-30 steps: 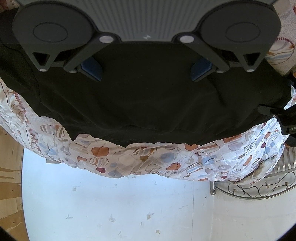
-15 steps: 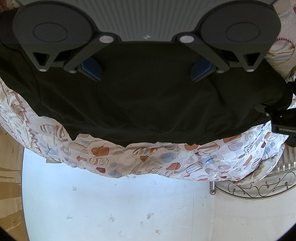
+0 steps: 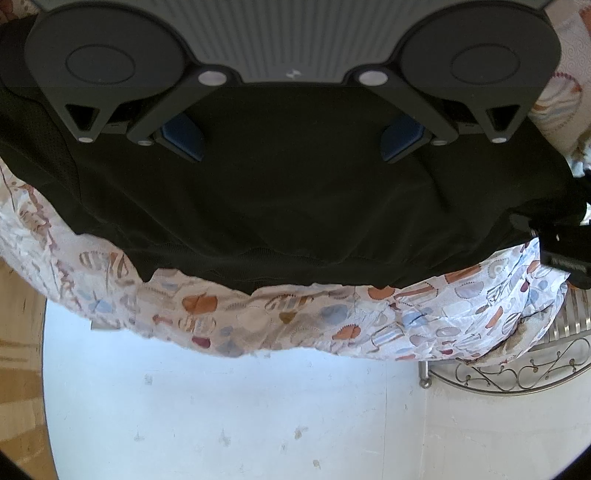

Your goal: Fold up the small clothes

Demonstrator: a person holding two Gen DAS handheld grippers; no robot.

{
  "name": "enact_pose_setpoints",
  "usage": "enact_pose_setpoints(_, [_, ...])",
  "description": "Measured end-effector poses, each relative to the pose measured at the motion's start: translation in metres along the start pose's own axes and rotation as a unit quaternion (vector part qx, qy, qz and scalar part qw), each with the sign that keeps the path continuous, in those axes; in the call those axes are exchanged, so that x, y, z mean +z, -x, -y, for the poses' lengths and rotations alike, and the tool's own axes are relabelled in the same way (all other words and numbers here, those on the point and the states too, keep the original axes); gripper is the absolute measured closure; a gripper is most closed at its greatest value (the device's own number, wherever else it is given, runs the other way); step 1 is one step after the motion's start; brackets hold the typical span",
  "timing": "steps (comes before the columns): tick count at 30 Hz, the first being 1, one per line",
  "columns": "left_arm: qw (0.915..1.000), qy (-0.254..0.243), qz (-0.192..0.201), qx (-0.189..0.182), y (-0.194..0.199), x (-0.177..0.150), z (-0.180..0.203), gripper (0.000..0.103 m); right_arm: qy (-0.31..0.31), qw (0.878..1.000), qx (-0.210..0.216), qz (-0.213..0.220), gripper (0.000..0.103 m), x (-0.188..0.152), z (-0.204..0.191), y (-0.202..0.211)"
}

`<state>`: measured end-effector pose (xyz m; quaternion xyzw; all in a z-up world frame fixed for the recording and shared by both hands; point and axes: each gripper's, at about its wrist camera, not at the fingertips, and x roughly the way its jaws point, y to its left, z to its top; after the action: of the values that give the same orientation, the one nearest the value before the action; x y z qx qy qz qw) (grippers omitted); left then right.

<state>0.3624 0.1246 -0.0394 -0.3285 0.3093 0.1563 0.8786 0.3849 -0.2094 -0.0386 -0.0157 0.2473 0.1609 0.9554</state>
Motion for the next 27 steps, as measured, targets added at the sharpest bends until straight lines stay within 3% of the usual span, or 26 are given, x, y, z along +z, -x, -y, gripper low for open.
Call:
enact_pose_setpoints(6, [0.9956, -0.078, 0.017, 0.05, 0.02, 0.0, 0.029, 0.087, -0.028, 0.999, 0.012, -0.01, 0.0, 0.011, 0.015, 0.022])
enact_pose_setpoints(9, [0.989, -0.131, 0.042, 0.054, 0.031, 0.0, 0.053, 0.087, -0.029, 1.0, 0.01, -0.002, 0.0, 0.016, 0.026, 0.043])
enact_pose_setpoints(14, [0.9839, -0.163, 0.065, 0.032, 0.037, 0.008, 0.088, 0.09, -0.047, 0.999, 0.002, 0.02, 0.0, 0.022, 0.056, 0.079])
enact_pose_setpoints(19, [0.9641, -0.249, 0.089, -0.026, 0.052, 0.005, 0.151, 0.091, -0.074, 0.996, -0.025, 0.045, 0.0, 0.02, 0.094, 0.112])
enact_pose_setpoints(21, [0.9515, -0.289, 0.087, -0.061, 0.056, 0.0, 0.183, 0.091, -0.086, 0.994, -0.045, 0.054, 0.0, 0.018, 0.113, 0.126])
enact_pose_setpoints(23, [0.9324, -0.34, 0.079, -0.096, 0.06, -0.011, 0.221, 0.091, -0.1, 0.991, -0.068, 0.063, 0.0, 0.013, 0.131, 0.14])
enact_pose_setpoints(25, [0.9062, -0.396, 0.066, -0.132, 0.064, -0.033, 0.26, 0.091, -0.12, 0.986, -0.096, 0.069, 0.0, 0.006, 0.151, 0.157])
enact_pose_setpoints(27, [0.8727, -0.454, 0.051, -0.172, 0.07, -0.067, 0.292, 0.092, -0.137, 0.981, -0.12, 0.072, 0.0, -0.003, 0.17, 0.173])
